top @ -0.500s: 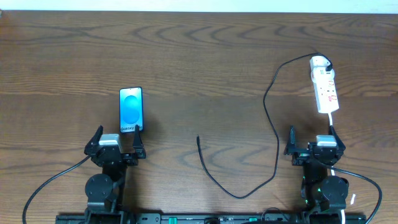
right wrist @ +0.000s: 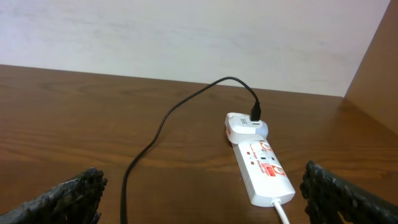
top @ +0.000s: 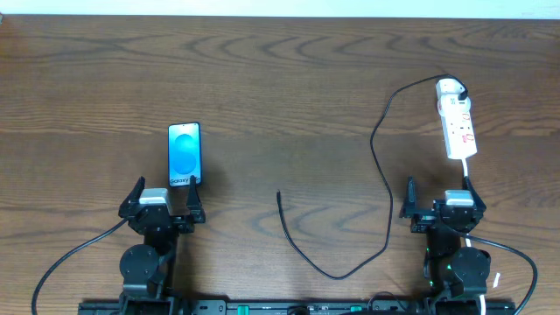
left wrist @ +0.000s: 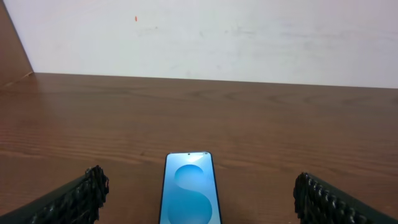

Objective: Plug charger to phone and switch on socket

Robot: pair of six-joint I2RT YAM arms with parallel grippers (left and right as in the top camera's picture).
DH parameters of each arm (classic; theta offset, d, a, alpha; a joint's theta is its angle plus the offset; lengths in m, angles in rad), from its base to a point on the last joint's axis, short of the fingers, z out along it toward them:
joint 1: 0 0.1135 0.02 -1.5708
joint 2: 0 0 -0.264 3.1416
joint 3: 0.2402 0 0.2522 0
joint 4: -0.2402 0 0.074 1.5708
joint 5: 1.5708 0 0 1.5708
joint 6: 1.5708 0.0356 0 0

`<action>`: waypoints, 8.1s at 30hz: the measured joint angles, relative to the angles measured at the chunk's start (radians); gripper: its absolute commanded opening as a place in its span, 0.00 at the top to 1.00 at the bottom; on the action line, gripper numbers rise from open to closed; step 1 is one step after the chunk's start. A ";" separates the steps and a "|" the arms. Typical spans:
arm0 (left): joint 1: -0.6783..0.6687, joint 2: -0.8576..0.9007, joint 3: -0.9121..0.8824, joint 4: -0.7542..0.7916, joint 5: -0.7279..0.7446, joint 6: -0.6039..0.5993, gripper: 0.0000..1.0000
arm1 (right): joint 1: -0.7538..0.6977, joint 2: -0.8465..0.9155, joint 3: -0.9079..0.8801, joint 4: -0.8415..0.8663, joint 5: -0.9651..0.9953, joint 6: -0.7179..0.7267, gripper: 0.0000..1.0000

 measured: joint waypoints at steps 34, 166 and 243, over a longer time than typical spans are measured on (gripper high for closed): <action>0.000 0.000 0.000 0.000 0.000 0.000 0.03 | 0.000 0.000 0.000 0.000 0.000 0.000 0.01; 0.128 1.564 1.359 -0.853 0.149 -0.018 0.02 | 0.000 0.000 0.000 -0.001 -0.001 0.000 0.01; 0.069 1.804 1.366 -0.910 0.074 -0.042 0.02 | 0.000 0.000 0.000 -0.001 -0.001 0.000 0.01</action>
